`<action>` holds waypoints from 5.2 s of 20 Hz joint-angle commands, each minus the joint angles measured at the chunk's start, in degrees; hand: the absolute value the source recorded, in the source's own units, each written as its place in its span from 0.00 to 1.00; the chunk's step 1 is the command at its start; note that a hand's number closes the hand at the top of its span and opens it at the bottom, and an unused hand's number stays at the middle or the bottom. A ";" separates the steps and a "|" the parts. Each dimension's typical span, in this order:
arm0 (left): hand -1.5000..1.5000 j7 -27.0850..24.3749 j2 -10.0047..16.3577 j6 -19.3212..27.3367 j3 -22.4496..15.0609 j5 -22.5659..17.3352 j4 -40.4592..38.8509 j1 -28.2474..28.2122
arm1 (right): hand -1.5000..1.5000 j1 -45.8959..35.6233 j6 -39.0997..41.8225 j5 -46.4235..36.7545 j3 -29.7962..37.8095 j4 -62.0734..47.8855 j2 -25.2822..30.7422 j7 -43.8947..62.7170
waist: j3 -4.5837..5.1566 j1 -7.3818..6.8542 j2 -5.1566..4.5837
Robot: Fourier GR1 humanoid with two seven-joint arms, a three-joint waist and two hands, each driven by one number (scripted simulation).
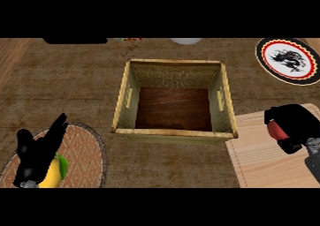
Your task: Pick the bell pepper from the cutting board and place it in the basket
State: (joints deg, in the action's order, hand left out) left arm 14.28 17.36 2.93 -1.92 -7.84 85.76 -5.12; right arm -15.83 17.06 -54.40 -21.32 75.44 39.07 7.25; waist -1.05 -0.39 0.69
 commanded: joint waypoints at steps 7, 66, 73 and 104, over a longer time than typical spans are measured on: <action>0.50 2.63 -1.42 -0.65 -1.54 0.52 -2.23 -2.69 | 1.00 -1.99 5.33 -4.08 -10.66 9.64 -24.96 19.57 | 1.42 -0.80 -0.04; 0.50 4.18 -3.84 -1.15 -0.99 2.78 -2.04 -1.32 | 1.00 -55.76 -30.17 2.55 9.03 9.48 -39.04 75.27 | 1.17 -1.48 -0.87; 0.50 5.10 -4.38 -0.77 -1.19 3.39 -0.47 -2.30 | 1.00 -46.79 -36.79 2.53 4.77 10.65 -39.05 71.16 | 1.09 -0.88 -0.72; 0.50 3.14 -5.91 -1.74 1.79 4.32 0.26 -6.18 | 0.00 -29.23 -12.25 -11.10 18.80 41.54 -37.62 68.06 | 1.07 2.33 0.10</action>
State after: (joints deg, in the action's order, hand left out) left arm 16.37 13.82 1.04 1.71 -3.69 88.92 -8.45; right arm -45.91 -2.72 -64.95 -4.73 109.24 1.03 65.83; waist -0.99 1.45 1.03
